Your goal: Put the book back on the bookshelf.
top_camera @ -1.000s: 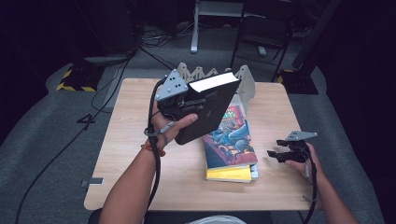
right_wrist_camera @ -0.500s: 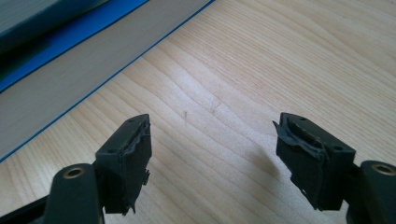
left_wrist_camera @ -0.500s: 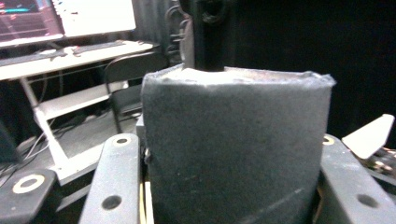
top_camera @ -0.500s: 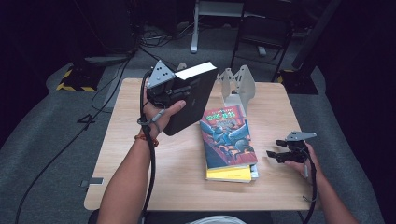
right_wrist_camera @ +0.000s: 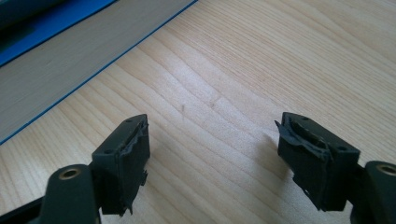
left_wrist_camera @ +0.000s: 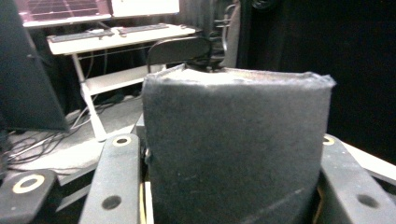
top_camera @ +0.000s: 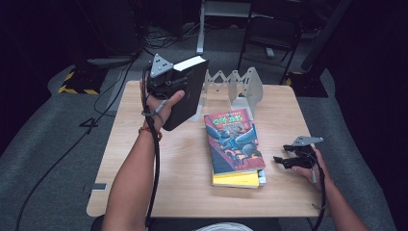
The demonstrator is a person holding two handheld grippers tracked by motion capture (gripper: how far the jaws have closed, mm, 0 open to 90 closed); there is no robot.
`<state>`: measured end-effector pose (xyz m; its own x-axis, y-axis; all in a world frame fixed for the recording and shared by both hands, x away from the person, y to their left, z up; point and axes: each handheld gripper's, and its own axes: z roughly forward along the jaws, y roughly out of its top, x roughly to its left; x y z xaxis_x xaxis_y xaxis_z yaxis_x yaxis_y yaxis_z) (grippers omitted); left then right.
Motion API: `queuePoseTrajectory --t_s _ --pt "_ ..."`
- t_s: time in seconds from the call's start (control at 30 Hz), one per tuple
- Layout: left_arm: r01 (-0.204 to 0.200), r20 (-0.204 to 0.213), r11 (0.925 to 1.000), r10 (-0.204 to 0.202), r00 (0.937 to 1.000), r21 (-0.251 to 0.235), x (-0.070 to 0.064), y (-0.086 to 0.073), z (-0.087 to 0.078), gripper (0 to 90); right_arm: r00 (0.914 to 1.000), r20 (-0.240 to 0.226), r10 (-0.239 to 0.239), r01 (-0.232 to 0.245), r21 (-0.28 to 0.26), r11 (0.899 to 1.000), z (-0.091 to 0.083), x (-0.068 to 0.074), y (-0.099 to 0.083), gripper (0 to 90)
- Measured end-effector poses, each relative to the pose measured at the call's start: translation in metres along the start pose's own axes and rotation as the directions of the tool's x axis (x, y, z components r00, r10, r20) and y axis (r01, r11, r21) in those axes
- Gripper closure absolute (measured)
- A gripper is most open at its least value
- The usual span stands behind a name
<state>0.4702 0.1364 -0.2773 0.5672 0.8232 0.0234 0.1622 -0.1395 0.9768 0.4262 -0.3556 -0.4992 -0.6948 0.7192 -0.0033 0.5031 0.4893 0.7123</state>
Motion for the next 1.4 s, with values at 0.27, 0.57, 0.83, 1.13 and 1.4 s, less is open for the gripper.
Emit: queuePoseTrajectory --t_s 0.27,0.57,0.83,1.13,1.4 --pt "0.024 -0.073 0.9995 -0.023 0.9971 0.022 0.008 -0.001 0.031 52.0 1.0000 -0.002 -0.001 0.001 -0.006 1.000 0.000 0.000 -0.001 25.3" --pt "0.012 -0.156 0.9982 -0.002 0.9878 0.059 0.015 -0.011 0.063 52.0 1.0000 0.000 -0.008 0.008 -0.024 1.000 0.000 0.001 -0.003 25.1" --pt "0.035 -0.185 0.9964 -0.020 0.9826 0.078 0.026 -0.019 0.082 51.9 1.0000 -0.003 -0.008 0.008 -0.044 0.999 -0.001 0.001 -0.006 25.6" --pt "0.042 -0.199 0.9954 -0.024 0.9797 0.086 0.036 -0.028 0.100 51.7 1.0000 -0.002 -0.008 0.008 -0.051 0.999 0.000 0.001 -0.007 25.5" --pt "0.037 -0.205 0.9971 -0.023 0.9786 0.067 0.038 -0.038 0.115 51.6 0.9998 -0.009 -0.016 0.016 -0.050 0.999 -0.001 0.001 -0.008 25.5"
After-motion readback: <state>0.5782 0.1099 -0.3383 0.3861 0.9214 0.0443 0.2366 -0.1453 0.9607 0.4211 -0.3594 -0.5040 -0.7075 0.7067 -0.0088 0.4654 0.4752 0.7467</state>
